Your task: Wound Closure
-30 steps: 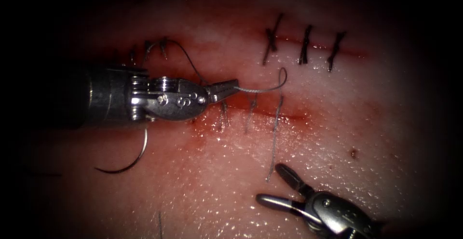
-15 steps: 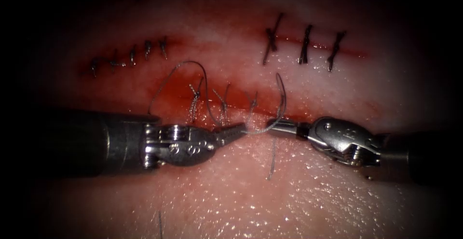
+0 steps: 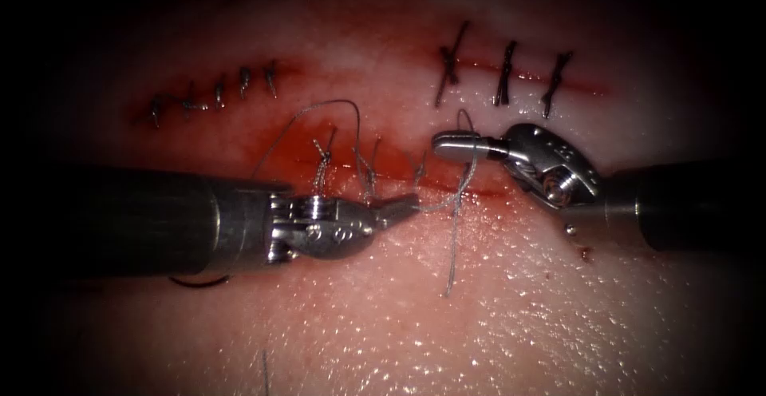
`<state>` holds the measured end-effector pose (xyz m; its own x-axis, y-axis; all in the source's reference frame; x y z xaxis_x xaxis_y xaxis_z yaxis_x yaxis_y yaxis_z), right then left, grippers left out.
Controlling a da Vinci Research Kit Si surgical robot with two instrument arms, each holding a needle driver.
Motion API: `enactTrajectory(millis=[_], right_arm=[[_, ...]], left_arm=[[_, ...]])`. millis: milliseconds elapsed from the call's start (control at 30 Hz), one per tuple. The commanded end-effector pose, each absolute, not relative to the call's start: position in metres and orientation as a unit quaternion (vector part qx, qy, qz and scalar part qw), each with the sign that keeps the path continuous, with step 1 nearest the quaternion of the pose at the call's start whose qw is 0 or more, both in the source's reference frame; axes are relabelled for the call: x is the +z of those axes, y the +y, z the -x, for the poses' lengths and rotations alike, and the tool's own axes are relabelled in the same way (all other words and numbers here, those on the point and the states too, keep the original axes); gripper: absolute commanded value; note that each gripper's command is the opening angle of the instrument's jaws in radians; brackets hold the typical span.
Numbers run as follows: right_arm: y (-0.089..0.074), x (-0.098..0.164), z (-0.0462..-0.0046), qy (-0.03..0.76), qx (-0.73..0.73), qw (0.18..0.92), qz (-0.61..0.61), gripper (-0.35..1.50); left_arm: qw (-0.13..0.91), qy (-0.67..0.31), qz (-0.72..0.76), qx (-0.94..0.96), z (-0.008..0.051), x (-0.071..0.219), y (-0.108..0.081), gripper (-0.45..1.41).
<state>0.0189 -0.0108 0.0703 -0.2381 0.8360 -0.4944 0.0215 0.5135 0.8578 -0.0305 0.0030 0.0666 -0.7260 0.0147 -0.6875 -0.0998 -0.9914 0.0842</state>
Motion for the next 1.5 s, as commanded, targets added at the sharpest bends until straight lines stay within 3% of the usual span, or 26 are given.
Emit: enactTrajectory(millis=[33,200,500,700,1067,1500], right_arm=[[-0.0114,0.0708,-0.0198,0.689,0.380,0.528,-0.320,-0.35],[-0.0127,0.0705,-0.0203,0.693,0.302,0.505,-0.417,-0.35],[-0.0133,0.0680,-0.0218,0.607,0.050,0.694,-0.384,-0.35],[-0.0134,0.0662,-0.0241,0.576,-0.061,0.751,-0.317,0.31],[-0.0148,0.0655,-0.0249,0.501,-0.161,0.794,-0.304,0.74],[-0.0162,0.0659,-0.0252,0.432,-0.225,0.819,-0.305,0.69]], left_arm=[[0.031,0.056,0.369,0.927,0.0310,0.0672,0.0025,-0.45],[0.030,0.042,0.362,0.931,0.0313,0.0698,0.0040,-0.45],[0.025,0.036,0.361,0.932,0.0311,0.0707,0.0053,-0.45],[0.027,0.033,0.360,0.932,0.0311,0.0707,0.0053,-0.45],[0.030,0.030,0.361,0.932,0.0307,0.0707,0.0052,-0.45],[0.034,0.027,0.361,0.931,0.0304,0.0709,0.0046,-0.45]])
